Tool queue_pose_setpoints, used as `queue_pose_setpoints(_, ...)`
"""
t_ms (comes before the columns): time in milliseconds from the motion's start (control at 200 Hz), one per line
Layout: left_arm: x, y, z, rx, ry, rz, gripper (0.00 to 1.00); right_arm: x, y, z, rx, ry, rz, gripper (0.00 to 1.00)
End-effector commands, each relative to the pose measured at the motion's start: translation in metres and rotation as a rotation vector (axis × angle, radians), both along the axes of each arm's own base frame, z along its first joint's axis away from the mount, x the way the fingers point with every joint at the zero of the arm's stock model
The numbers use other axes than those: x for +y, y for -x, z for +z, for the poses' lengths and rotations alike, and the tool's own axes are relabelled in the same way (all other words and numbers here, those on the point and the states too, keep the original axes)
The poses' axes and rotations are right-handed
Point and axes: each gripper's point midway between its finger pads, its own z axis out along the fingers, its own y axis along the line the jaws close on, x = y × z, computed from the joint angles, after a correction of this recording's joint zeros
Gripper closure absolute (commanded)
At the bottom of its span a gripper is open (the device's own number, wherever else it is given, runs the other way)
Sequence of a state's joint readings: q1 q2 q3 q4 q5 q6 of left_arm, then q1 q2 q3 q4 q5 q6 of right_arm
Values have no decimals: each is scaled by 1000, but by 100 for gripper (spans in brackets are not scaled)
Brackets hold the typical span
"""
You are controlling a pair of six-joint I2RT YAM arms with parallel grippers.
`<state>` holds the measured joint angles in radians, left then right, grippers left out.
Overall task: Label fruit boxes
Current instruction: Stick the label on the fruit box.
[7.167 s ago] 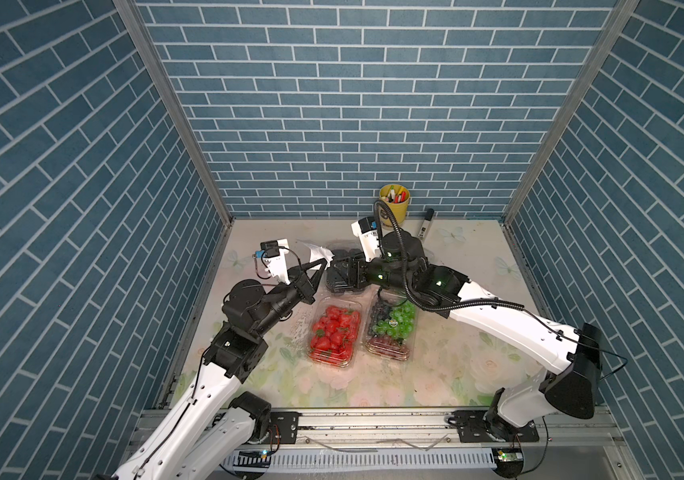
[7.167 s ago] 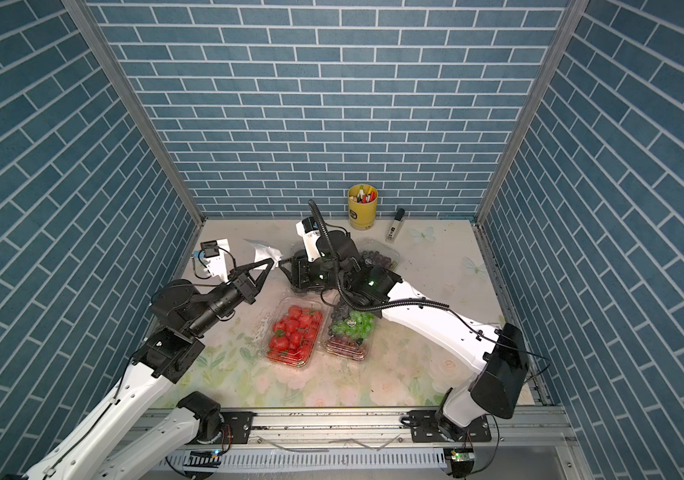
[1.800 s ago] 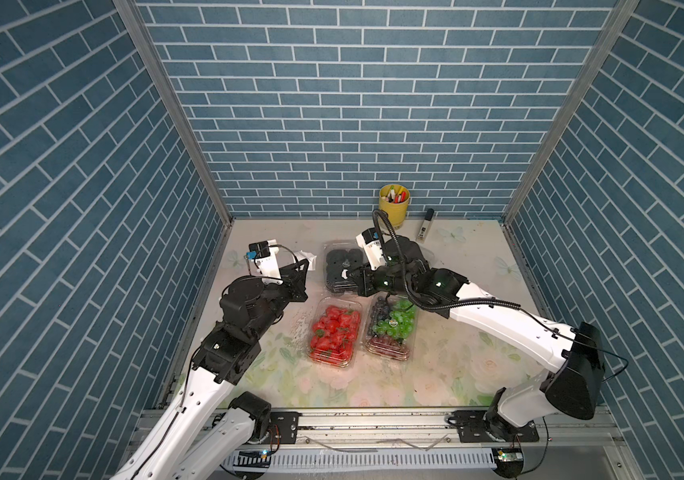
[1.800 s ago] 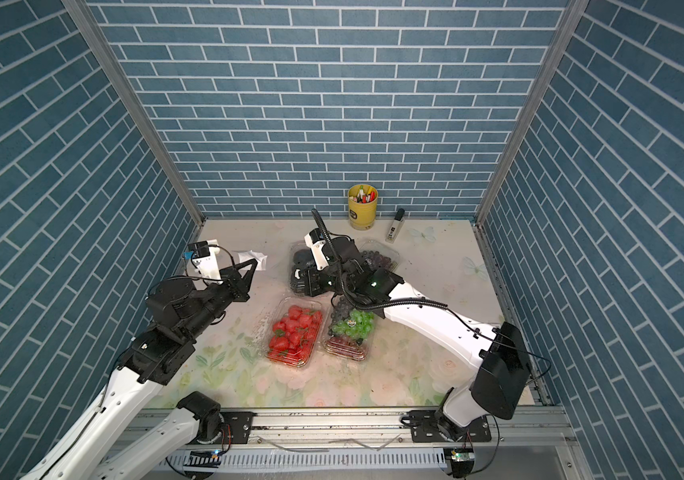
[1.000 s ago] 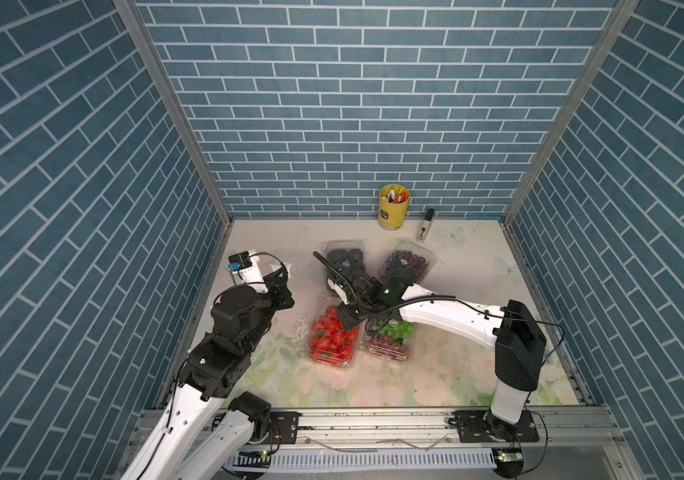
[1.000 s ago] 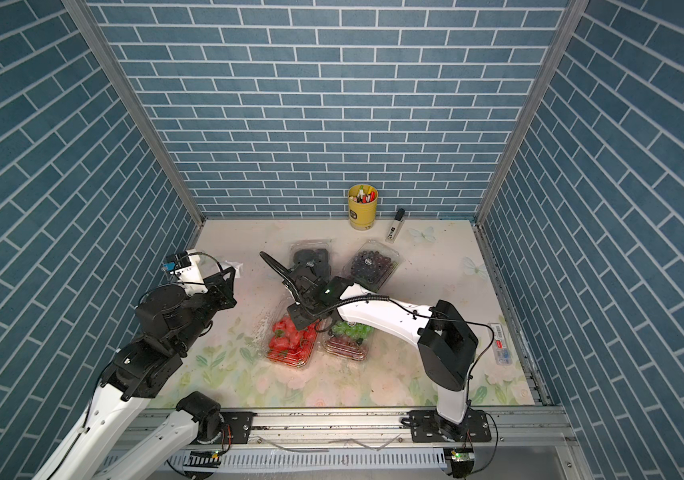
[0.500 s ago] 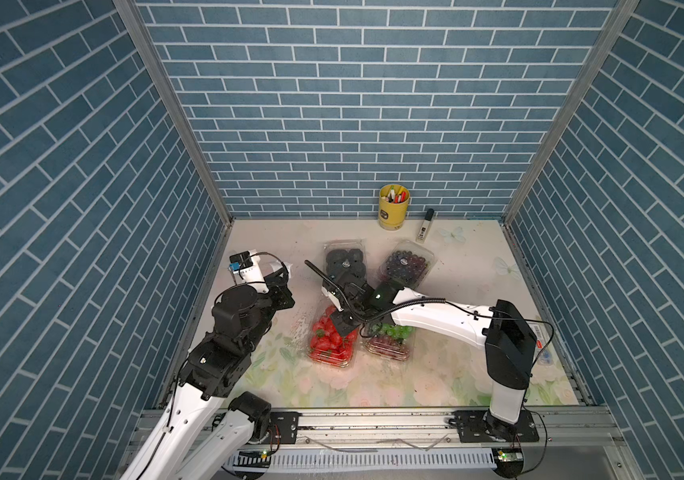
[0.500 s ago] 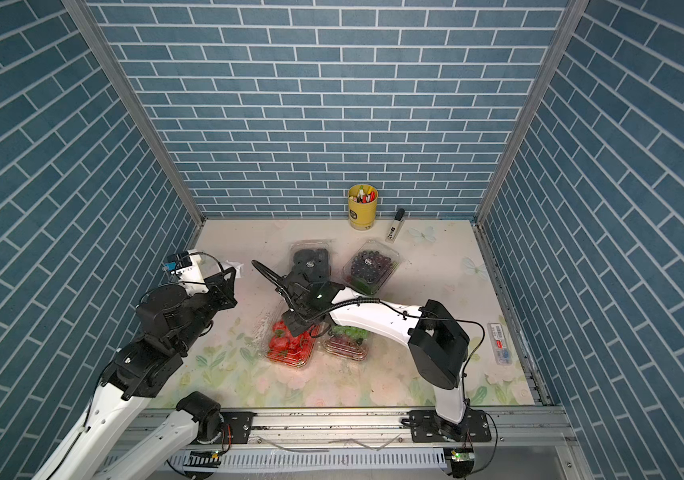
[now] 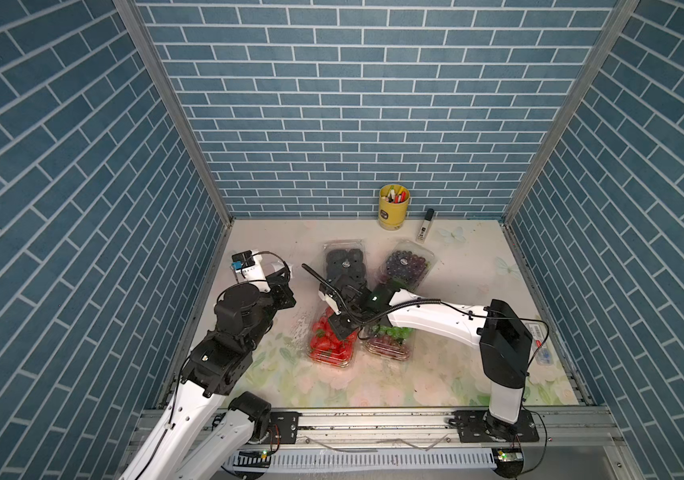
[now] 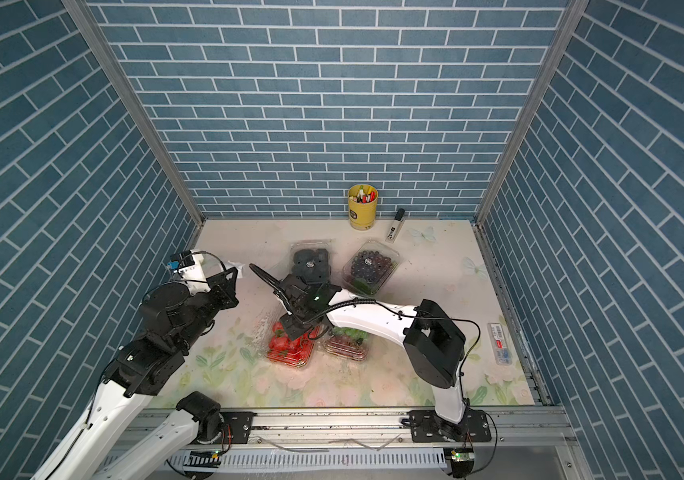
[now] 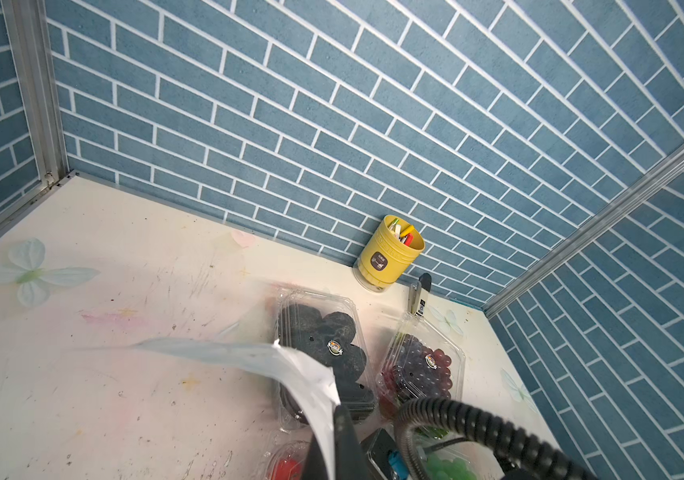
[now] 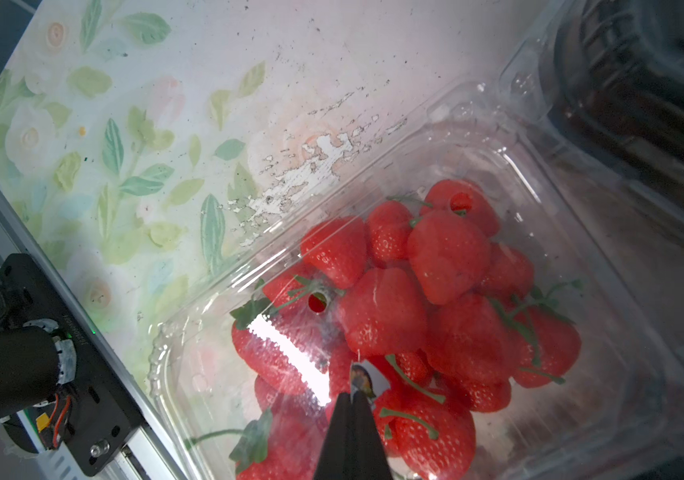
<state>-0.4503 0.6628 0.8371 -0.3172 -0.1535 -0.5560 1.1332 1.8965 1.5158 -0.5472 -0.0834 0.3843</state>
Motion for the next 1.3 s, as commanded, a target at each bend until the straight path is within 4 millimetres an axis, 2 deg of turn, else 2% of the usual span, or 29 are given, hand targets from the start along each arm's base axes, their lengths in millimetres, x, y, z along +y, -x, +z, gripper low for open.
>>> queue_pose_setpoints(0, -1, 0, 2, -8, -4, -8, 100, 14, 4, 8, 7, -39, 39, 99)
queue_pose_setpoints(260, -2, 1, 1, -5, -6, -14, 100, 18, 9, 3, 46, -58, 47, 84)
queue_pose_setpoints(620, -3, 1, -1, -1, -5, -17, 100, 23, 14, -7, 91, -64, 59, 83)
queue_pose_setpoints(715, -2, 2, 0, -3, -5, -15, 100, 23, 17, -10, 106, -66, 62, 85)
queue_pose_setpoints(775, 0, 3, 0, -5, -6, -6, 100, 24, 18, -9, 115, -75, 65, 91)
queue_pose_setpoints(865, 9, 3, -3, 3, -16, 37, 100, 24, 22, -8, 128, -86, 73, 87)
queue_pose_setpoints(920, 23, 9, 2, -12, -10, 100, 100, 26, 24, -7, 138, -98, 79, 85)
queue_pose_setpoints(1060, 55, 19, -2, 5, -35, 254, 100, 28, 28, -6, 162, -121, 91, 83)
queue_pose_setpoints(1175, 63, 26, 1, -14, -23, 283, 100, 27, 27, -2, 158, -132, 86, 83)
queue_pose_setpoints(1295, 66, 30, 4, -32, -16, 289, 100, 23, 22, 13, 126, -160, 71, 84)
